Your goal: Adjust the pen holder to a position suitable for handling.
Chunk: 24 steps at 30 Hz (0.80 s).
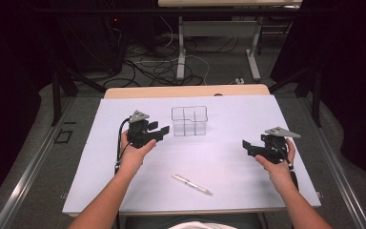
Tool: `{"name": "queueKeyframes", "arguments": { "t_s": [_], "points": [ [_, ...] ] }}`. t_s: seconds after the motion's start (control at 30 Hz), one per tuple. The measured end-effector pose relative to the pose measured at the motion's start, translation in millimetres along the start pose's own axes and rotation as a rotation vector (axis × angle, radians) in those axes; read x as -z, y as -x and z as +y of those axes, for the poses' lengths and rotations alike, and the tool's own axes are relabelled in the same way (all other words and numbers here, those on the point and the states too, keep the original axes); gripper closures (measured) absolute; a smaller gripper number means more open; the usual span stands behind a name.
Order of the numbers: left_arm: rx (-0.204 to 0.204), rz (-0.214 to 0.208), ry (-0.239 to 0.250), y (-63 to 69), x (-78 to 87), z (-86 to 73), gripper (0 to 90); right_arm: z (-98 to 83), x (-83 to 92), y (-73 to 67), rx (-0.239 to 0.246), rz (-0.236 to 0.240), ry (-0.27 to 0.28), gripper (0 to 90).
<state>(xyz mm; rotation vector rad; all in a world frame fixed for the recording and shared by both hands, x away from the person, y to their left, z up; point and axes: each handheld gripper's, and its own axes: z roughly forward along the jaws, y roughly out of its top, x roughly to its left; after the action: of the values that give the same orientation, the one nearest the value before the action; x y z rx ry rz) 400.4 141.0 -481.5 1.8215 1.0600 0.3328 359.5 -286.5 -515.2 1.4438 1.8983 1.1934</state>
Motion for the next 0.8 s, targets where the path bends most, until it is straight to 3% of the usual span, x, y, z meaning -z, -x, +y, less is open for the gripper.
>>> {"name": "queueKeyframes", "arguments": {
  "t_s": [0.1, 0.17, 0.23, 0.3, 0.37, 0.4, 0.57, 0.8],
  "points": [
    [-0.013, 0.0, -0.002, -1.3, 6.4, -5.0, 34.9, 1.9, 0.3, -8.8, 0.052, 0.02, -0.013, 18.8],
    [-0.046, 0.008, 0.021, -3.1, 13.0, -9.2, 32.8, 3.1, 1.2, -13.7, 0.08, 0.025, -0.012, 19.8],
    [-0.034, 0.014, 0.017, -2.5, 18.8, -13.4, 32.6, 4.0, 1.9, -15.8, 0.094, 0.033, -0.01, 21.2],
    [-0.044, 0.011, 0.01, -1.8, 24.1, -16.9, 30.9, 4.3, 3.2, -22.5, 0.1, 0.088, -0.002, 25.0],
    [-0.06, 0.011, 0.018, 0.4, 27.7, -21.2, 27.8, 4.0, 2.8, -24.9, 0.107, 0.113, -0.015, 26.2],
    [-0.063, 0.007, 0.016, 1.8, 29.8, -23.7, 27.8, 2.6, 1.6, -31.8, 0.133, 0.138, -0.064, 30.2],
    [-0.054, -0.018, 0.005, 9.9, 38.6, -37.7, 19.5, 2.7, 2.1, -45.4, 0.2, 0.143, -0.089, 37.5],
    [-0.063, -0.024, -0.015, 20.9, 46.0, -50.6, 12.2, 2.9, 5.0, -72.7, 0.26, 0.223, -0.139, 40.5]
  ]
}}
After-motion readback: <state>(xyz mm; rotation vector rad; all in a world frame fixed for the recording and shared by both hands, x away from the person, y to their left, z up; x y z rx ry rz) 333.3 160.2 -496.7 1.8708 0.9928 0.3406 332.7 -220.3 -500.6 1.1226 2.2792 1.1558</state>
